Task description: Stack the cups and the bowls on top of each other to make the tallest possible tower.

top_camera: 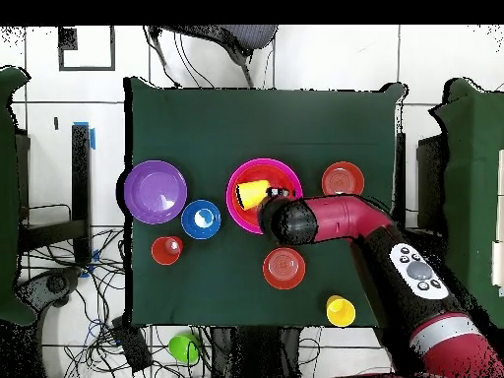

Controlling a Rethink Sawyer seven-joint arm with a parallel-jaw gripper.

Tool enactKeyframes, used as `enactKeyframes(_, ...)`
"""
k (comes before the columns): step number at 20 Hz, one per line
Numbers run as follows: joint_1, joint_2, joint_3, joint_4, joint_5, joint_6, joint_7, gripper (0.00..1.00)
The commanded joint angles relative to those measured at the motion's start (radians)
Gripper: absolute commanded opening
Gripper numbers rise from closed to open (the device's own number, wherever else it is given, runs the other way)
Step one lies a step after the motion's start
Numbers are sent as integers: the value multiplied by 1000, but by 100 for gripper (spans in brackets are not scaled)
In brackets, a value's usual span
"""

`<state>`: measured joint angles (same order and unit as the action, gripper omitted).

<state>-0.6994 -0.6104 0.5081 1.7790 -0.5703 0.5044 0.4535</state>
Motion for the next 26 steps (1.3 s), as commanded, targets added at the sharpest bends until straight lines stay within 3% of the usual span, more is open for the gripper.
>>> enactKeyframes(1, 68, -84, 93, 43, -108, 145, -153, 100)
enactKeyframes(11, 40, -104, 131, 68, -106, 148, -147, 100)
enactKeyframes(20, 57, -39, 77, 44, -169, 76, -57, 100)
enactKeyframes(26, 98, 38, 34, 20, -200, 115, -1, 100)
